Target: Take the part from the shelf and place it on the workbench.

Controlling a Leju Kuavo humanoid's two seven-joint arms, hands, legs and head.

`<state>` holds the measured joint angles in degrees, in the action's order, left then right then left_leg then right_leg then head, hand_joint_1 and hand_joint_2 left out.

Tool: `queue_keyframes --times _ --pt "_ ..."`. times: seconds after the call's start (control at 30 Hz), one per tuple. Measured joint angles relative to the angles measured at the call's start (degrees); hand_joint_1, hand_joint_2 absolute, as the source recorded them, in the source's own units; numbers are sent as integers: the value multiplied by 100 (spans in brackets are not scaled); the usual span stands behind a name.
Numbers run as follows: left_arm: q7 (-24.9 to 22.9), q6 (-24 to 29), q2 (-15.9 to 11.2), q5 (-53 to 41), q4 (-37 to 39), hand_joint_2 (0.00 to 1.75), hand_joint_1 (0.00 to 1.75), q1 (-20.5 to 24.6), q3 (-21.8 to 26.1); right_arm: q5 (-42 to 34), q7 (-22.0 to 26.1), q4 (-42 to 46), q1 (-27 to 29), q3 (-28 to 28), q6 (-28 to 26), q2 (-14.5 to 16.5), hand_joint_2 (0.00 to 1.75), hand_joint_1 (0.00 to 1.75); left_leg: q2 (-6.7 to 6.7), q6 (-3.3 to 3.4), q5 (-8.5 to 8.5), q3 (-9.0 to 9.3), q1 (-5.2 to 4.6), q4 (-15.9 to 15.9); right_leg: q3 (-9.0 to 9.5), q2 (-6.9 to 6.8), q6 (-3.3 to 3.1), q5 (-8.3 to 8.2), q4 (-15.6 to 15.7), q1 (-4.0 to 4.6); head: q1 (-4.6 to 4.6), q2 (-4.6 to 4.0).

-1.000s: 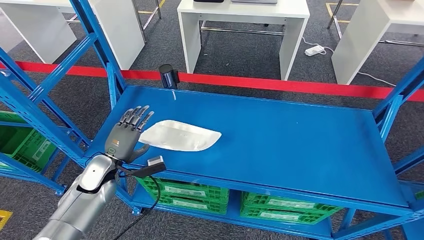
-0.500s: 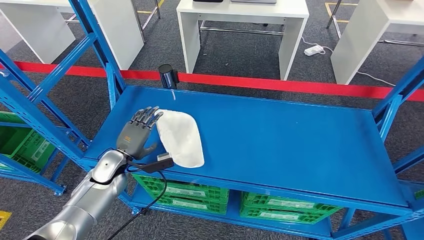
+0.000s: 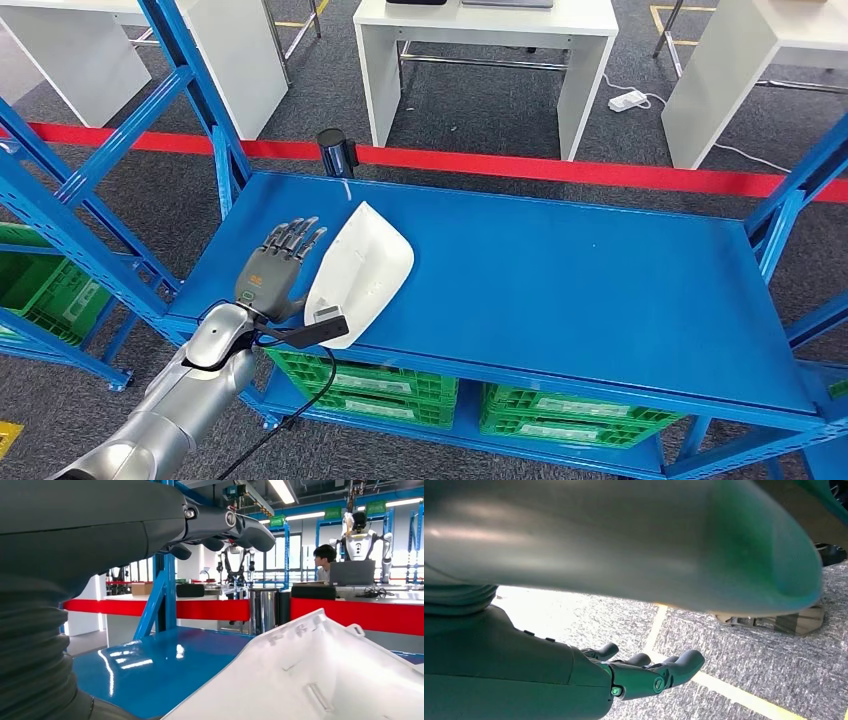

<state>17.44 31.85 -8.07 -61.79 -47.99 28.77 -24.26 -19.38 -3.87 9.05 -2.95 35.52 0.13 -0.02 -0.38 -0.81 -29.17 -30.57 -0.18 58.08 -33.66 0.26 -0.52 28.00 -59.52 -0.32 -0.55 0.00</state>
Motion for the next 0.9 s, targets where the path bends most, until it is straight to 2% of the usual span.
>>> queue_keyframes --times 0.57,0.9 --pt "75 -4 25 63 43 175 0 1 -2 -17 27 0 0 0 0 -9 0 0 0 0 0 0 0 0 0 0 0 0 1 0 0 0" --pt "111 -146 262 38 10 175 0 47 -168 44 51 0 -4 8 0 -9 0 0 -1 1 0 1 0 0 3 -1 2 -1 5 -1 0 0"
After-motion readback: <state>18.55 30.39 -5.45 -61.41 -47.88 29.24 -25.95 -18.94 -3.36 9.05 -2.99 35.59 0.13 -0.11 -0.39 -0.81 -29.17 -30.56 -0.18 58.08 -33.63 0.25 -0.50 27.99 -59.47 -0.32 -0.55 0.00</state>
